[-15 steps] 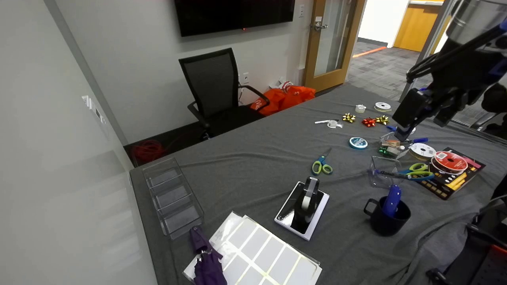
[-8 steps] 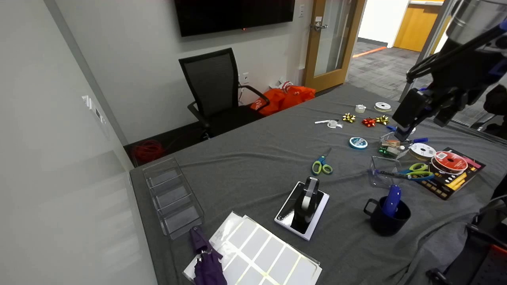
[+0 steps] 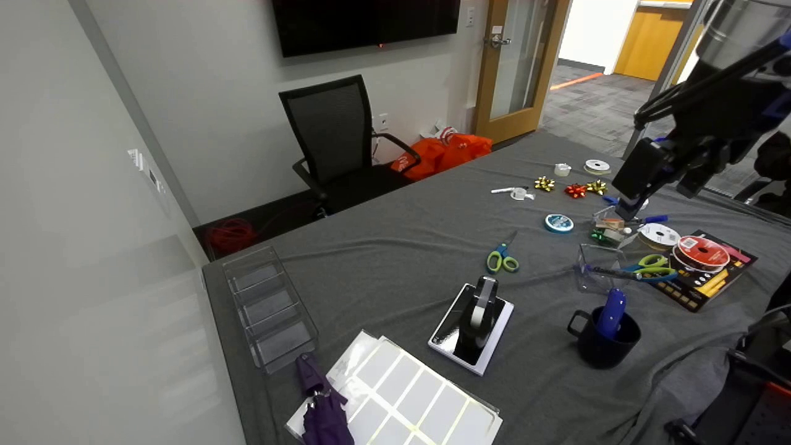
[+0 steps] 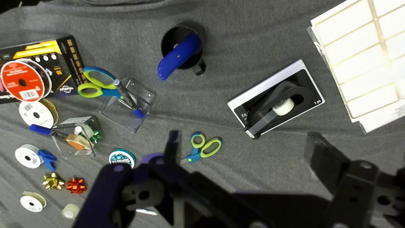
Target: Take the tape dispenser off of the book
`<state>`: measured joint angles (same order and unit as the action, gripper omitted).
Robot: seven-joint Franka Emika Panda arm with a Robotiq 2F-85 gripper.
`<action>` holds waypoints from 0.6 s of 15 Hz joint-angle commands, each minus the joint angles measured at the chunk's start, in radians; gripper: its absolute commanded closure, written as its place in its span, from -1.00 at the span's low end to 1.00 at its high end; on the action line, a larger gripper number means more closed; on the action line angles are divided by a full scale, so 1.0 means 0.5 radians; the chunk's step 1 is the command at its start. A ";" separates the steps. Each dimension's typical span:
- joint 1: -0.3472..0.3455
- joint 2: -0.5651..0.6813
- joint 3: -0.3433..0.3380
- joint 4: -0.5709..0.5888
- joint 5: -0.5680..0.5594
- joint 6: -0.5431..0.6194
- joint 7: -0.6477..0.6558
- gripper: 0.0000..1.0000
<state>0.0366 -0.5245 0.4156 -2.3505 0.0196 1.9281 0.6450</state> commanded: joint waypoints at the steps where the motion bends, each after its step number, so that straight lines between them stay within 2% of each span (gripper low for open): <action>1: 0.064 0.015 -0.053 0.004 -0.034 -0.005 0.028 -1.00; 9: 0.069 0.015 -0.072 0.005 -0.031 -0.015 0.117 -1.00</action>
<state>0.0417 -0.5240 0.4038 -2.3505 0.0195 1.9228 0.6905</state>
